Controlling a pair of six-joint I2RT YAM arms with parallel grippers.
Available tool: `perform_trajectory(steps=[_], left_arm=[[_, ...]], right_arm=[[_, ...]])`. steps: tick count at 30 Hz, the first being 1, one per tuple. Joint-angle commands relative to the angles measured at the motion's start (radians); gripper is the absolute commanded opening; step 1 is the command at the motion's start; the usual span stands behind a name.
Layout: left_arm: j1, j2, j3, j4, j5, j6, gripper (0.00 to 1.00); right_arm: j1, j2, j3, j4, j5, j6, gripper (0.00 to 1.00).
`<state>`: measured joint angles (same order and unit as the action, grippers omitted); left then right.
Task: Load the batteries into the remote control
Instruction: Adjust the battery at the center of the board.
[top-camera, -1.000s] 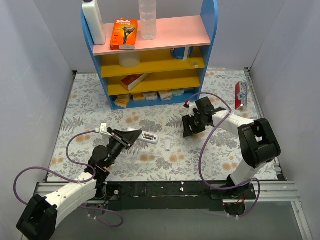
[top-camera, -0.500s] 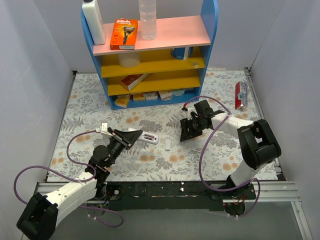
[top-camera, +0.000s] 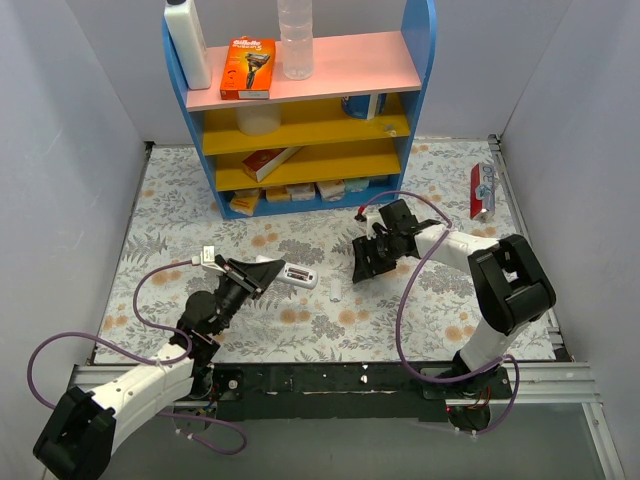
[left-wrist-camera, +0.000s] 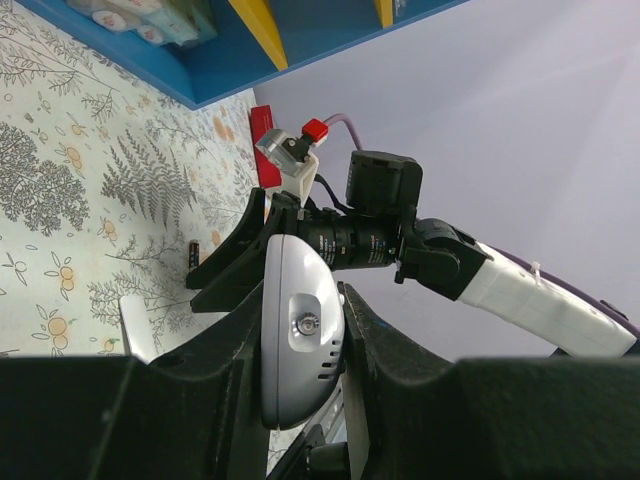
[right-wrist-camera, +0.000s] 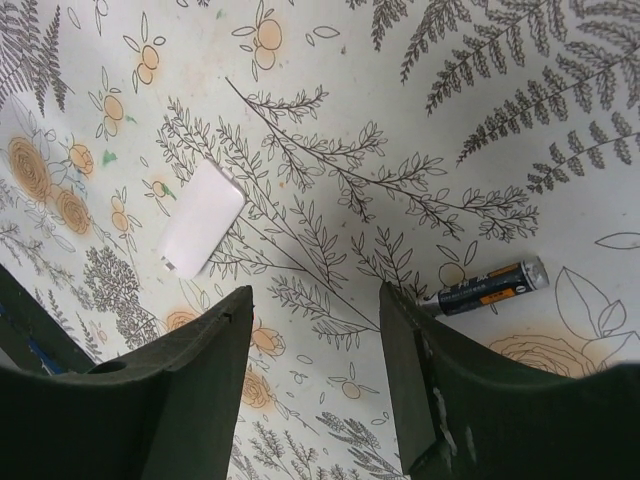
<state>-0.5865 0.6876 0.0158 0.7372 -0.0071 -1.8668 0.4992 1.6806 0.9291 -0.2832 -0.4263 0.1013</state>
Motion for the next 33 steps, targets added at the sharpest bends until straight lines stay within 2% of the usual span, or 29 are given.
perform_trajectory(steps=[1, 7, 11, 15, 21, 33], left_arm=[[-0.004, -0.031, -0.079, 0.004, 0.006, 0.000, 0.00], [-0.004, -0.017, -0.077, 0.011, 0.006, 0.001, 0.00], [-0.004, 0.009, -0.076, 0.044, 0.037, -0.002, 0.00], [-0.004, 0.013, -0.076, 0.051, 0.045, -0.003, 0.00], [-0.004, -0.033, -0.074, 0.008, 0.032, 0.001, 0.00], [-0.004, -0.033, -0.076, 0.008, 0.036, 0.005, 0.00]], right_arm=[[0.028, -0.005, 0.034, -0.007, 0.009, -0.028, 0.61], [0.048, -0.145, -0.012, -0.042, 0.041, -0.037, 0.61], [0.045, -0.193, -0.024, -0.076, 0.135, -0.035, 0.64], [0.025, -0.167, -0.041, -0.082, 0.195, -0.018, 0.64], [0.024, -0.121, -0.067, -0.042, 0.202, -0.002, 0.64], [0.024, -0.033, -0.082, 0.042, 0.138, 0.011, 0.64]])
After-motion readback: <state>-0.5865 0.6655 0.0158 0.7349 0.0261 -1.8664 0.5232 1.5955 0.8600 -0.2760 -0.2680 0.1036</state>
